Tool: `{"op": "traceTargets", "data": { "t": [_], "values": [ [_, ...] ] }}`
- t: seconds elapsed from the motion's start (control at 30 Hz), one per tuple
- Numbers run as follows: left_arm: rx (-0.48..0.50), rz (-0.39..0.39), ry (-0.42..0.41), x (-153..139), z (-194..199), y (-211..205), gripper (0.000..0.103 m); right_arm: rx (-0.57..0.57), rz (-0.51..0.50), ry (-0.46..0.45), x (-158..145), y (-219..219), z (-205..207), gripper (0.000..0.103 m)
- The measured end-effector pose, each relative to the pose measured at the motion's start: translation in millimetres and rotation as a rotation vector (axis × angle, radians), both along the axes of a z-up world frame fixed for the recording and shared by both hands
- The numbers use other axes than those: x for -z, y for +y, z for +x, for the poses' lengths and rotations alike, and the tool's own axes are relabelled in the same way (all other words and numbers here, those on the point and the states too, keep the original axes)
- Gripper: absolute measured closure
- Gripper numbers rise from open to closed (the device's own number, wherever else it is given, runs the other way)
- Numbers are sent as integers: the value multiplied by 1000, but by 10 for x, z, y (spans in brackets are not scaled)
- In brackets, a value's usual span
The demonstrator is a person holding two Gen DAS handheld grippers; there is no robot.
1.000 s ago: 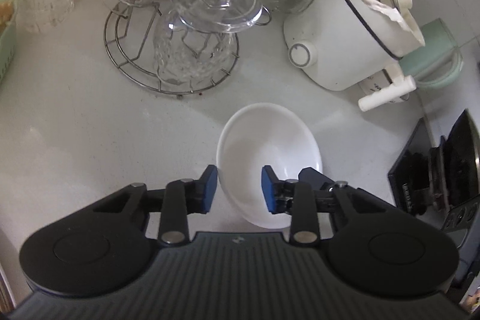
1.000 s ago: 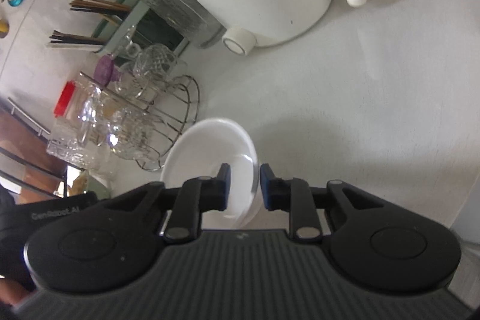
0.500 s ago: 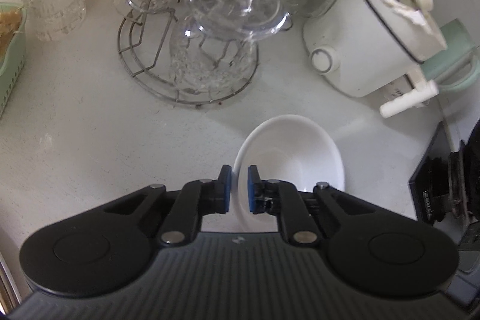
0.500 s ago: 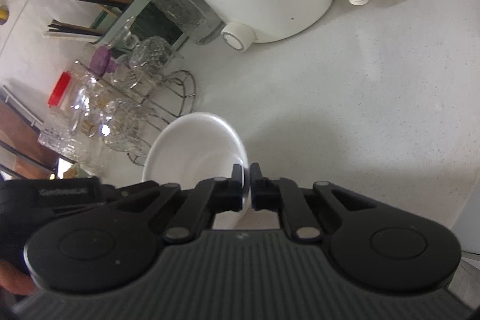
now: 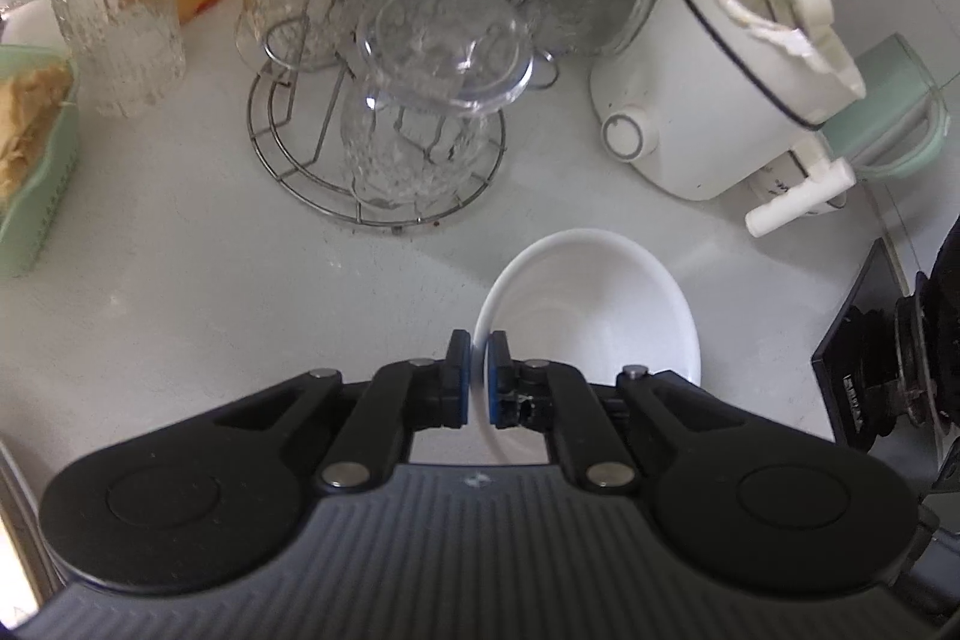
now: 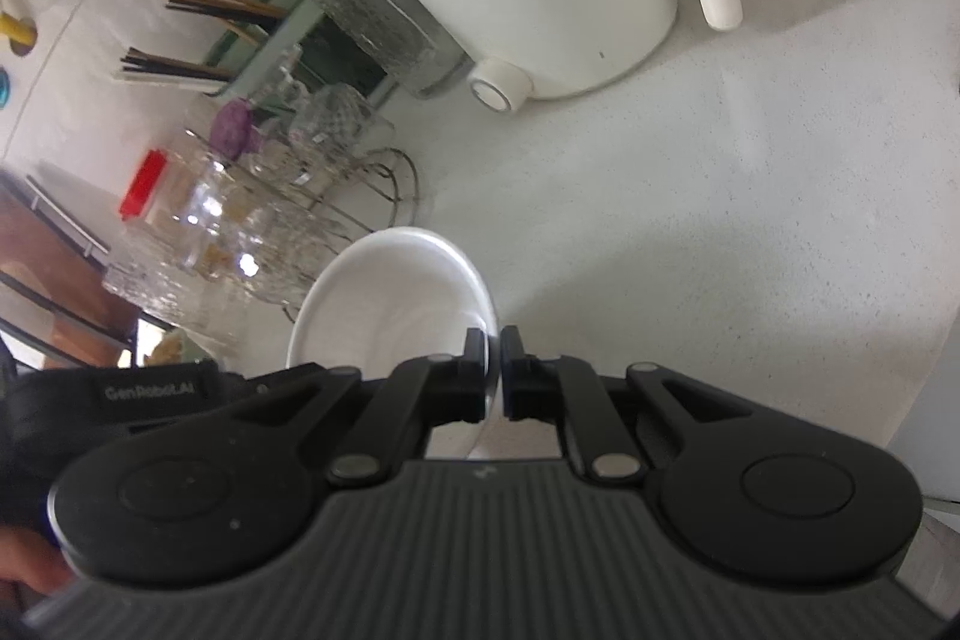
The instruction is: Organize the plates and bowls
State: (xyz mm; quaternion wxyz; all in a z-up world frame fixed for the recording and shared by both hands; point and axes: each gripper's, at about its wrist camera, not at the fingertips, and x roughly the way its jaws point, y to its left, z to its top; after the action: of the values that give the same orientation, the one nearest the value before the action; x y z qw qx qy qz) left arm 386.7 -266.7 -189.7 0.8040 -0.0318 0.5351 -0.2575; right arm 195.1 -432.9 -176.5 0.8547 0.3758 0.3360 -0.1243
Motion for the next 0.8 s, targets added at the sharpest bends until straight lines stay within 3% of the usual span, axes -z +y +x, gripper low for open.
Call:
{"op": "traceTargets", "data": {
  "t": [0.47,0.8],
  "values": [
    [-10,-48,-45,-635,-267,204,97,-21,-28,-67,-562,160,-250,95],
    [-59,-72,-58,-894,-414,456,96,-70,-12,-83,-780,270,-322,93]
  ]
}}
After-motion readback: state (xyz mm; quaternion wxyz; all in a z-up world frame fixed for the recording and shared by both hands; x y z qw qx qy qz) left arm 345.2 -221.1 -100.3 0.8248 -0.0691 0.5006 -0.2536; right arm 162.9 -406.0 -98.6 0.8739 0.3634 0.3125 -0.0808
